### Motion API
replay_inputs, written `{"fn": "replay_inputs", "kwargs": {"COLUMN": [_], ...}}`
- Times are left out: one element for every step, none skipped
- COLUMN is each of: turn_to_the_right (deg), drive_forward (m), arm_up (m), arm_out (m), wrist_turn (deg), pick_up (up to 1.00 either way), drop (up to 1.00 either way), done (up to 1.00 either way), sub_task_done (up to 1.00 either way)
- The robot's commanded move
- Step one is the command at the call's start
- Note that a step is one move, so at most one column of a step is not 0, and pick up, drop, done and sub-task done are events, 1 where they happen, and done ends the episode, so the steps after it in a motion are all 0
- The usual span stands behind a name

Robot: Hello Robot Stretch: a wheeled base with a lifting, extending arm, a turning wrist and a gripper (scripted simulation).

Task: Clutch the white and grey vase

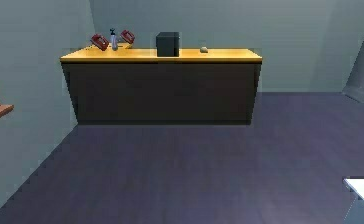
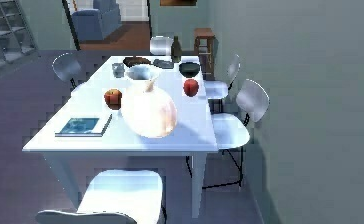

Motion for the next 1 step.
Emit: {"fn": "replay_inputs", "kwargs": {"turn_to_the_right": [0.0], "drive_forward": [0.00], "arm_up": [0.50], "arm_out": [0.00], "wrist_turn": [0.0], "pick_up": [0.00], "drop": [0.00], "done": [0.00], "sub_task_done": [0.00]}}
